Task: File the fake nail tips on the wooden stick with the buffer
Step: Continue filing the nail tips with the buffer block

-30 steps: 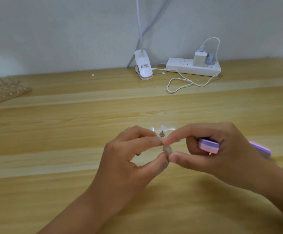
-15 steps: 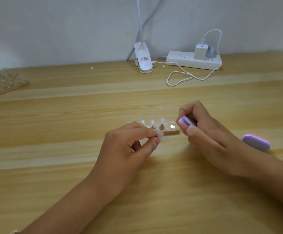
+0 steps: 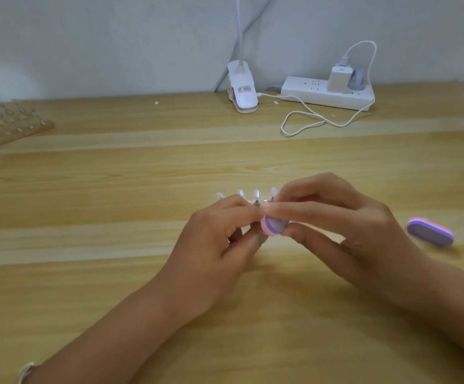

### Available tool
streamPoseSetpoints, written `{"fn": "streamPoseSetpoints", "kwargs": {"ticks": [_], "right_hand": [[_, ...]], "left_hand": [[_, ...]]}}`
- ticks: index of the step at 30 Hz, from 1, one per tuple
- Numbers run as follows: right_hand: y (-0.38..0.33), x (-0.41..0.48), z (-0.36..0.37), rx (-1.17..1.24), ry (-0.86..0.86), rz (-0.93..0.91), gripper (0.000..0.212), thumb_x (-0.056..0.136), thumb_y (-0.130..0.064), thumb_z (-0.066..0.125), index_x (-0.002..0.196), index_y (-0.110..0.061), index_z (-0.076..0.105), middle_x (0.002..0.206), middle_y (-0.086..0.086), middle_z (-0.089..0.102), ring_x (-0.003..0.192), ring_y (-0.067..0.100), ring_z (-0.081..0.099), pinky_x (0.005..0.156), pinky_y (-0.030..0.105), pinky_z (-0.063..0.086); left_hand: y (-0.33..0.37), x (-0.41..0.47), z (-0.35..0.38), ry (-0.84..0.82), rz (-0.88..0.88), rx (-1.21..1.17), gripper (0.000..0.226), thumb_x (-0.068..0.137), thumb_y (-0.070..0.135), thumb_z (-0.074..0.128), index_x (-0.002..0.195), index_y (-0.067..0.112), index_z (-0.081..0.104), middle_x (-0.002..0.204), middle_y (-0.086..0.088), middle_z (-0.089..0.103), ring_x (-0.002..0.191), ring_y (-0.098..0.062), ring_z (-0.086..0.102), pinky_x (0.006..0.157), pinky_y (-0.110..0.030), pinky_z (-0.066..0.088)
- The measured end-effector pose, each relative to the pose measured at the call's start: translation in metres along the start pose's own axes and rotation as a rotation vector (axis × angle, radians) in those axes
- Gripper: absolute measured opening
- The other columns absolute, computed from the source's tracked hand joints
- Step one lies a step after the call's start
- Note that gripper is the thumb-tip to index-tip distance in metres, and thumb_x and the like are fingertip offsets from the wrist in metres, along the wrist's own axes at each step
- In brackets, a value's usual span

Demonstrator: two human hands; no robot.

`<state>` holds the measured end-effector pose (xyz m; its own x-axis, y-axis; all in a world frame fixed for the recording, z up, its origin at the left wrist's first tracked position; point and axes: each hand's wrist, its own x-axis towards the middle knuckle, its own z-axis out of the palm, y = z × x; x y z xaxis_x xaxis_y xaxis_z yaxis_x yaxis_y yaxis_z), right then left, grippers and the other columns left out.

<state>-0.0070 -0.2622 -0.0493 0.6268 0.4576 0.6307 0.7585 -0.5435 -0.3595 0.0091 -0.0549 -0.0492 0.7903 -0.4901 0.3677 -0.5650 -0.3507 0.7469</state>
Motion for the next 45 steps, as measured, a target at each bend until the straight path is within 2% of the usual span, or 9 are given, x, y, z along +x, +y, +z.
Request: {"fn": "streamPoseSetpoints", "kwargs": {"ticks": [5,13,17,21,25,33,37,40,45], "right_hand": [[0.003,0.001,-0.005,-0.04,-0.004,0.001,0.027,0.094,-0.003,0.063,0.121,-0.005,0.068,0.109,0.014,0.063,0.095,0.031,0.066,0.082,0.036,0.052],[0.006,0.0,-0.003,-0.028,0.007,0.016,0.028,0.092,-0.003,0.063,0.12,-0.005,0.069,0.107,0.014,0.064,0.096,0.029,0.067,0.083,0.035,0.053],[0.001,-0.001,0.003,-0.029,0.011,-0.064,0.024,0.099,-0.009,0.06,0.121,-0.004,0.068,0.109,0.013,0.064,0.096,0.031,0.065,0.088,0.031,0.051],[0.012,0.001,-0.007,-0.109,0.038,0.011,0.026,0.092,-0.003,0.066,0.117,-0.004,0.071,0.105,0.015,0.065,0.092,0.029,0.067,0.084,0.03,0.052],[0.008,-0.001,-0.004,-0.115,0.096,0.008,0.026,0.092,-0.003,0.068,0.118,-0.006,0.071,0.105,0.013,0.066,0.094,0.028,0.067,0.083,0.037,0.052],[0.005,0.001,-0.006,-0.183,0.175,0.115,0.027,0.091,-0.006,0.068,0.117,-0.01,0.071,0.105,0.007,0.065,0.097,0.025,0.065,0.09,0.025,0.048],[-0.006,0.0,-0.002,-0.041,0.101,0.034,0.023,0.095,-0.012,0.064,0.117,-0.01,0.07,0.107,0.007,0.064,0.1,0.021,0.064,0.092,0.025,0.048],[-0.003,0.0,-0.001,-0.062,0.07,-0.014,0.021,0.096,-0.007,0.065,0.115,-0.005,0.072,0.106,0.011,0.064,0.095,0.025,0.065,0.086,0.033,0.051],[-0.004,-0.001,0.005,-0.058,0.086,-0.077,0.023,0.095,-0.002,0.065,0.117,-0.004,0.07,0.106,0.011,0.065,0.094,0.026,0.065,0.085,0.031,0.051]], "left_hand": [[0.001,0.0,0.0,-0.013,-0.021,-0.021,0.014,0.091,0.016,0.061,0.091,0.017,0.075,0.075,0.005,0.058,0.065,-0.015,0.049,0.058,-0.018,0.036],[-0.003,0.003,-0.001,0.002,-0.029,-0.049,0.013,0.09,0.009,0.066,0.09,0.017,0.077,0.077,0.004,0.06,0.066,-0.01,0.05,0.059,-0.009,0.031],[-0.005,0.003,-0.001,0.001,0.003,-0.067,0.015,0.09,0.017,0.062,0.091,0.017,0.077,0.078,0.001,0.061,0.069,-0.015,0.052,0.06,-0.012,0.033],[-0.004,0.004,-0.001,-0.004,-0.022,-0.113,0.012,0.09,0.011,0.066,0.087,0.017,0.076,0.081,0.004,0.064,0.066,-0.015,0.052,0.059,-0.009,0.032],[-0.003,0.005,-0.003,0.022,0.006,-0.151,0.013,0.088,0.017,0.064,0.085,0.016,0.076,0.081,0.004,0.067,0.069,-0.024,0.057,0.062,-0.019,0.039],[-0.004,0.005,-0.002,0.019,-0.027,-0.194,0.013,0.088,0.015,0.064,0.085,0.022,0.075,0.083,0.002,0.067,0.072,-0.024,0.056,0.06,-0.015,0.036],[-0.003,0.005,-0.002,0.0,-0.018,-0.199,0.014,0.088,0.019,0.063,0.092,0.02,0.077,0.081,0.001,0.065,0.073,-0.023,0.055,0.058,-0.017,0.036],[-0.001,0.005,-0.002,0.006,0.001,-0.164,0.015,0.089,0.021,0.063,0.093,0.018,0.077,0.078,0.001,0.063,0.069,-0.015,0.053,0.057,-0.013,0.033],[0.0,0.004,-0.005,0.004,0.005,-0.143,0.013,0.088,0.016,0.062,0.088,0.017,0.075,0.076,-0.003,0.063,0.07,-0.016,0.054,0.06,-0.016,0.035]]}}
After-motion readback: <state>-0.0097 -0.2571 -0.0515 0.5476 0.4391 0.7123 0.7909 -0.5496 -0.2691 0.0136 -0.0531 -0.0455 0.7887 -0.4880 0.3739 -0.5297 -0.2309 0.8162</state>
